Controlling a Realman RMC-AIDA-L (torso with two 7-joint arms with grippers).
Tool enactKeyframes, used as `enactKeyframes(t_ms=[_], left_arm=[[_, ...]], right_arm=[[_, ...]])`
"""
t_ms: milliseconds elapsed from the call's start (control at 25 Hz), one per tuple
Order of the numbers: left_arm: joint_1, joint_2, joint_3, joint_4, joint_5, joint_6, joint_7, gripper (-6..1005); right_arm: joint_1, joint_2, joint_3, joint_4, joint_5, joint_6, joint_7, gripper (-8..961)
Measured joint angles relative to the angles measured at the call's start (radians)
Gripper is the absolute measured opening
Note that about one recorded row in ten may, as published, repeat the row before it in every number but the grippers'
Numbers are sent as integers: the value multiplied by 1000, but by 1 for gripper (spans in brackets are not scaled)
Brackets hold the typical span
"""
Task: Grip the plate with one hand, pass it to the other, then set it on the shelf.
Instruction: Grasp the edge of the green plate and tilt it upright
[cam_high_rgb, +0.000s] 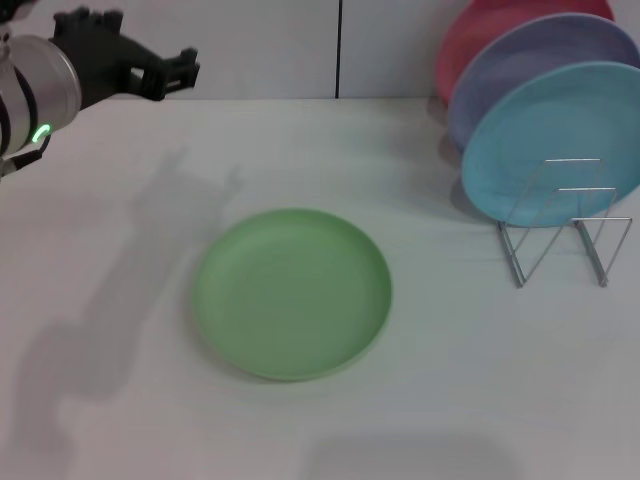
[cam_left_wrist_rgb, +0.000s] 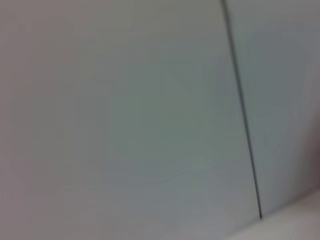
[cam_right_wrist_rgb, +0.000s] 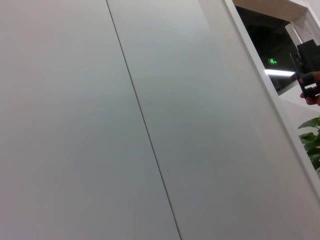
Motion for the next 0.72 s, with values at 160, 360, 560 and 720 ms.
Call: enactKeyframes(t_ms=[160, 360, 560, 720], left_arm=[[-73, 1, -70, 9, -5, -194, -91, 825], [-116, 3, -104, 13, -38, -374, -123, 820], [-117, 1, -90, 21, -42, -446, -123, 814], [-112, 2, -54, 57, -44, -449, -117, 809]], right_arm=[[-2, 1, 0, 1, -1, 0, 1, 825], [-3, 1, 0, 2, -10, 1, 1, 824], [-4, 1, 0, 2, -13, 1, 1, 824], [-4, 1, 0, 2, -15, 1, -2, 824]])
